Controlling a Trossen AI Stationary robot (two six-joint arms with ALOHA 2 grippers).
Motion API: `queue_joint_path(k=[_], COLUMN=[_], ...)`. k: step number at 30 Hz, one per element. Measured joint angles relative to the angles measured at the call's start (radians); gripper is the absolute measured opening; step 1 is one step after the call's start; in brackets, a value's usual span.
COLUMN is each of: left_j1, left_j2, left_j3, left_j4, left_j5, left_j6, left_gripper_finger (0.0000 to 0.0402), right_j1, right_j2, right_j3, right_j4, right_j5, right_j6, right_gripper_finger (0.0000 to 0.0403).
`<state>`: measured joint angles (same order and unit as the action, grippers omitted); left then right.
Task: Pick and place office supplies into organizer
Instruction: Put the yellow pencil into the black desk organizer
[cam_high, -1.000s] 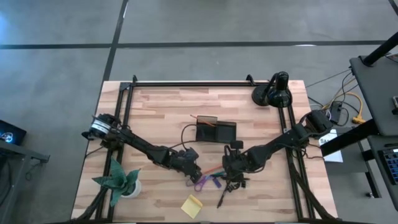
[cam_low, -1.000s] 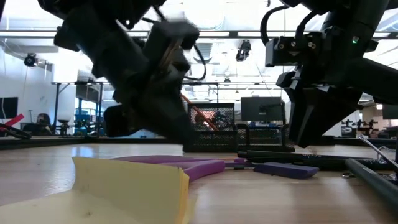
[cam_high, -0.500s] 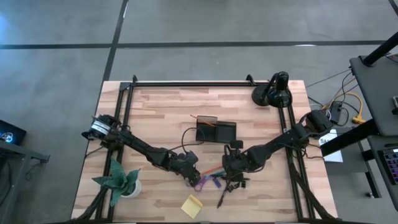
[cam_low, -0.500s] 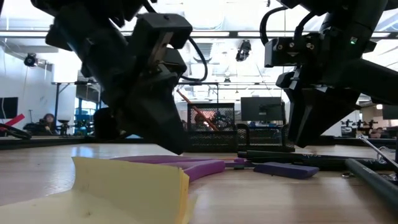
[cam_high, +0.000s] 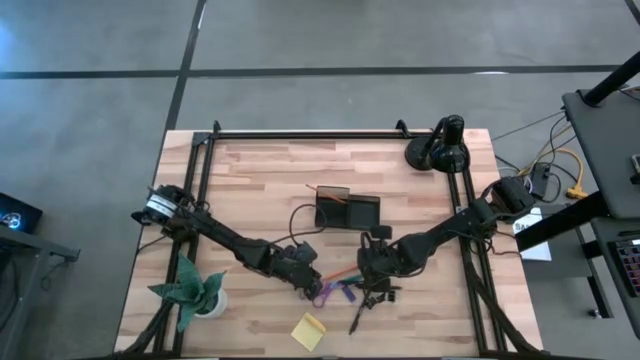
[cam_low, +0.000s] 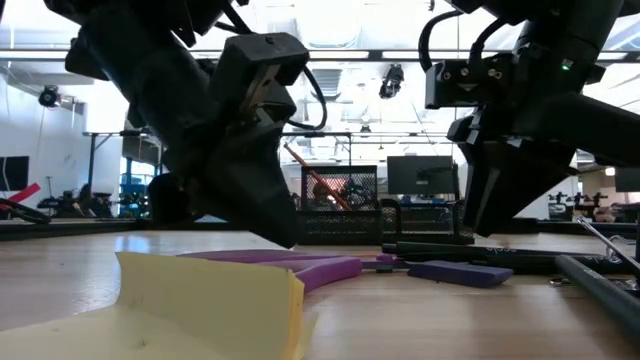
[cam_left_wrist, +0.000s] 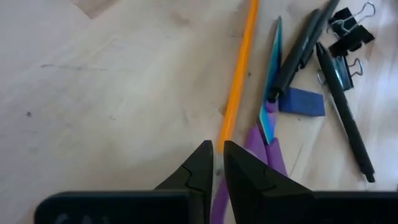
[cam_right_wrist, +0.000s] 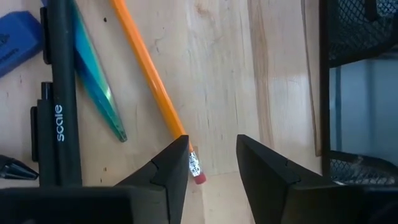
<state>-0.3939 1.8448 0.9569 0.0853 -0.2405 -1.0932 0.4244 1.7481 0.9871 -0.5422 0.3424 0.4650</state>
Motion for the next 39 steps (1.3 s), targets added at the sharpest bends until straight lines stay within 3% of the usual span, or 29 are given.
queue_joint_path(k=[39], left_j1=[-0.012], left_j2=[0.046], left_j3=[0.009], left_j4=[0.058], left_j5=[0.023], left_j6=[-0.024], left_gripper_finger=[0.0024], right_j1=[0.0], right_j2=[0.001], right_j3=[0.0], right_j4=[-0.027], right_j5=[0.0], right_j6=[-0.001], right_gripper_finger=[0.0123])
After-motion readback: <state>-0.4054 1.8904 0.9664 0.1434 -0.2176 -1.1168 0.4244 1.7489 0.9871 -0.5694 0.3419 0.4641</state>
